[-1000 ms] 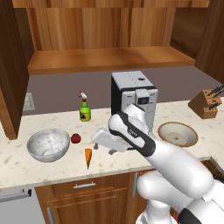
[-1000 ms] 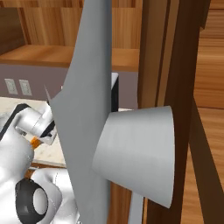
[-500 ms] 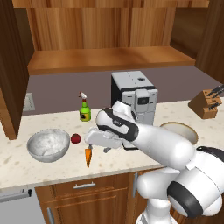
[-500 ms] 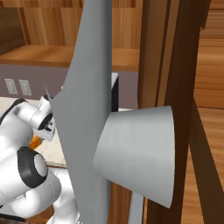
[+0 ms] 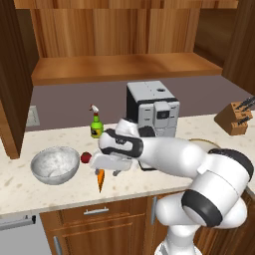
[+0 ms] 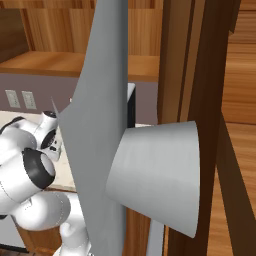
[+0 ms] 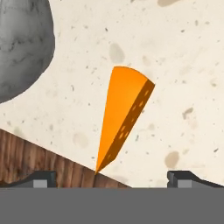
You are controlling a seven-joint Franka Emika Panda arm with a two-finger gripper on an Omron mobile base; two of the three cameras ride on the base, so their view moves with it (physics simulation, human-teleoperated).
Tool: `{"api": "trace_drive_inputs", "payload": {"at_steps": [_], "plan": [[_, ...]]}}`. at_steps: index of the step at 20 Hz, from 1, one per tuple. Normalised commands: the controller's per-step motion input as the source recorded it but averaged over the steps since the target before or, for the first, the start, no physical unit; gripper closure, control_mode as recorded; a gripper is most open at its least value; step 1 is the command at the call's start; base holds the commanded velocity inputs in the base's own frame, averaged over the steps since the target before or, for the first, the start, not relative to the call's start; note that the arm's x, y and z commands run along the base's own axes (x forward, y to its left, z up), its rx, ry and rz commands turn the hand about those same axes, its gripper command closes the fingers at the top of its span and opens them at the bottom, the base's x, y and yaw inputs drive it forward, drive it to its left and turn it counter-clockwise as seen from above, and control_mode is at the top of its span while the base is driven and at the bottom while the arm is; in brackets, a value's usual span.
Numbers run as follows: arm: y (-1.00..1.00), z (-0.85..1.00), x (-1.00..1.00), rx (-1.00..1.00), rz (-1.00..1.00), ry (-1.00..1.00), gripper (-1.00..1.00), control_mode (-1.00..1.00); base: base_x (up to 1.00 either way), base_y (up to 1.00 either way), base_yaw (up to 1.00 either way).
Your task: Pick both bowls and place them on the counter. Then place the cheese in one bowl and place the tomato in the other bowl.
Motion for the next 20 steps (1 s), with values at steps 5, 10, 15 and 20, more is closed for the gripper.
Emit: {"api": "trace_drive_inputs", "payload": {"at_steps": [5, 10, 15, 20], "plan": [[0.03, -0.26, 0.05, -0.08, -0.04, -0.08, -1.00, -1.00, 0.00, 0.00, 0.00], [0.03, -0.17, 0.11, -0.06, -0.11, -0.08, -1.00, -1.00, 0.00, 0.00, 0.00], [0.06, -0.10, 0.14, -0.01, -0.14, -0.08, -1.00, -1.00, 0.00, 0.00, 0.00], [0.11, -0.07, 0.18, 0.00, -0.13, -0.01, -1.00, -1.00, 0.00, 0.00, 0.00]]}}
